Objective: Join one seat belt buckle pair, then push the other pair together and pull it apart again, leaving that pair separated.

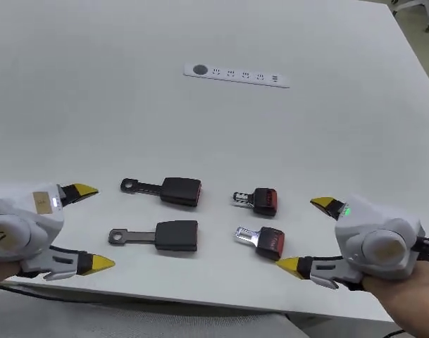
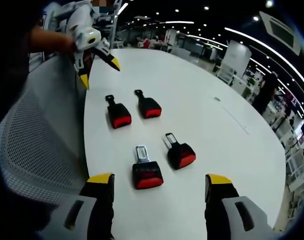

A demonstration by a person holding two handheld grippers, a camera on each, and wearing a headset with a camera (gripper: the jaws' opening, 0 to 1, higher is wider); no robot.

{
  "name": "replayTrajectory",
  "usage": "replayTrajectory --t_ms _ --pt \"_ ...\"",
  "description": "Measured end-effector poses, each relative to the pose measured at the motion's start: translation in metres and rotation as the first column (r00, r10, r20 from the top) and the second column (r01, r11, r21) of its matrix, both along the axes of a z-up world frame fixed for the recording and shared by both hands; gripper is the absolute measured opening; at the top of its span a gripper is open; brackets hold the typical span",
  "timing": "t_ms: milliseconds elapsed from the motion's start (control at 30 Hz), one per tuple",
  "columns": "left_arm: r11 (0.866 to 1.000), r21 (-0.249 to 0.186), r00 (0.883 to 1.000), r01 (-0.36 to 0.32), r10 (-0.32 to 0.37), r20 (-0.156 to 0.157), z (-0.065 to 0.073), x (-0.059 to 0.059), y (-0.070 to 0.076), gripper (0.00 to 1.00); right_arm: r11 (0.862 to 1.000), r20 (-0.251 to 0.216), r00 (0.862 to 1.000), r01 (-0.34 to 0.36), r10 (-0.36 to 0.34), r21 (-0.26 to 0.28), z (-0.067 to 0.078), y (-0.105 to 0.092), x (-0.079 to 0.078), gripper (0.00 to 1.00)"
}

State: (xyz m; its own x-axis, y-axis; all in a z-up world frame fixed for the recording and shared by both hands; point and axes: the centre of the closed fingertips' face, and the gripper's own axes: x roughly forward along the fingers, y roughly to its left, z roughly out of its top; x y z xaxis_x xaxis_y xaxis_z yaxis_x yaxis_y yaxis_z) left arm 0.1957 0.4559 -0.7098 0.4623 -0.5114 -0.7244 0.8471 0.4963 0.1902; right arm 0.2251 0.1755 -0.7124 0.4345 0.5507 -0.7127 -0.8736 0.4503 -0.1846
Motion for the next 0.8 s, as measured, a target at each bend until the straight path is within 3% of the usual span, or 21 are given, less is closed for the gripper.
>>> replayTrajectory --t_ms 67,267,433,500,567,733,800 --pt "1.0 0.011 1.0 0.029 -0.029 0.008 0.001 0.003 -0.007 0.67 1.0 -0.009 1.0 -0.012 0.012 0.003 -0.002 0.002 0.0 0.71" --pt "0.996 0.04 0.997 0.08 -0.08 -0.009 -0.003 0.011 -0.024 0.67 0.998 -0.034 0.998 -0.054 0.054 -0.012 -0.01 0.007 0.001 0.63" --pt "0.996 0.027 0.996 0.088 -0.087 -0.018 -0.003 0.02 -0.037 0.55 0.994 -0.113 0.988 -0.108 0.104 -0.031 -0.021 0.012 -0.007 0.44" --pt "0.993 0.037 0.994 0.109 -0.108 -0.03 -0.008 0.021 -0.043 0.56 0.992 -0.093 0.989 -0.12 0.116 -0.036 -0.024 0.015 -0.005 0.46" --pt "0.983 0.076 0.985 0.166 -0.162 -0.056 -0.018 0.017 -0.046 0.55 0.991 -0.091 0.988 -0.129 0.124 -0.042 -0.028 0.016 -0.003 0.47" --pt "0.973 0.072 0.974 0.218 -0.212 -0.079 -0.026 0.015 -0.066 0.54 0.989 -0.107 0.984 -0.146 0.141 -0.04 -0.031 0.022 -0.004 0.44" --pt "0.967 0.089 0.968 0.239 -0.229 -0.106 -0.032 0.014 -0.07 0.5 0.987 -0.12 0.982 -0.151 0.145 -0.047 -0.035 0.024 -0.005 0.46"
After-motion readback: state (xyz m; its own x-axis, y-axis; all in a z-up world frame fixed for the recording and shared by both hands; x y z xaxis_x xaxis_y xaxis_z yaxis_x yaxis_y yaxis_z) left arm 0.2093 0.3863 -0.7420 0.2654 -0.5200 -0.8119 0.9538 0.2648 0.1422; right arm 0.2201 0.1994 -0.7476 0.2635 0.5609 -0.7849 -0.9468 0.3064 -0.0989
